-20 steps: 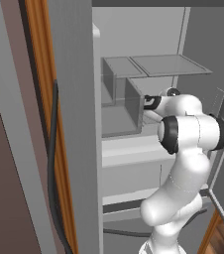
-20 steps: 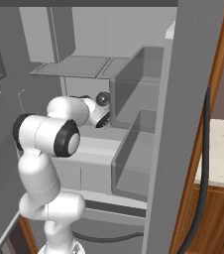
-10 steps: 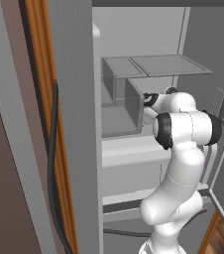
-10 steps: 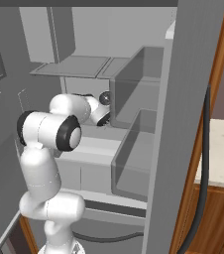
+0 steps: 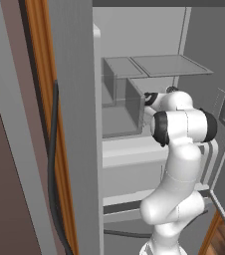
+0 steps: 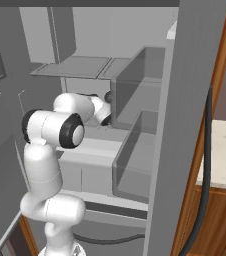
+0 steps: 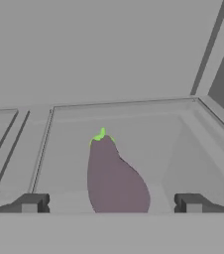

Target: Gather the eggplant and avocado from the fridge and place them on a tray on the dining counter. Then gather the steaks from the fridge and place them on the other tray.

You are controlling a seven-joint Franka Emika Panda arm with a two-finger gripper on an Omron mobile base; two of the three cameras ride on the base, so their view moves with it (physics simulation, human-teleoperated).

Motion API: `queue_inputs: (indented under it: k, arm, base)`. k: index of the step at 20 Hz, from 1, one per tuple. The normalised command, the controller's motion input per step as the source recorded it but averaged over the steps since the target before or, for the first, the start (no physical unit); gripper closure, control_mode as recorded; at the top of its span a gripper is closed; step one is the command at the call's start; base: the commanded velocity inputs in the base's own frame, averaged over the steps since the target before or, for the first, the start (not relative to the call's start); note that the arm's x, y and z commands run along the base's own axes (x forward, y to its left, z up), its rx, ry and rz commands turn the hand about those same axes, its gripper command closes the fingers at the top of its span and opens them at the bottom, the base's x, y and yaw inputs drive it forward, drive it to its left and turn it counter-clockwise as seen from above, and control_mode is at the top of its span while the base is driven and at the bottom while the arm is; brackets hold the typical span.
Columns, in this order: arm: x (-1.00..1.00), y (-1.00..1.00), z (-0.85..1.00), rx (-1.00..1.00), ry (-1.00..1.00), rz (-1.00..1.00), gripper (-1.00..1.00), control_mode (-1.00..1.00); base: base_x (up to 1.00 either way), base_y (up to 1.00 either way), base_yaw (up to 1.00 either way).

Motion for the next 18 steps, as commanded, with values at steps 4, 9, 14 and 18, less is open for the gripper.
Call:
queue_inputs:
  k: [4, 9, 14, 18]
  arm:
    - [0.11, 0.00, 0.00, 0.00, 0.04, 0.00, -1.00, -1.00]
    - [0.26, 0.00, -0.02, 0.00, 0.03, 0.00, -1.00, -1.00]
    - [0.15, 0.00, -0.13, 0.00, 0.05, 0.00, -1.00, -1.00]
    - [0.06, 0.00, -0.20, 0.00, 0.09, 0.00, -1.00, -1.00]
  base:
    - [0.00, 0.00, 0.00]
    - [0.00, 0.00, 0.00]
    - [0.00, 0.00, 0.00]
    - [0.00, 0.00, 0.00]
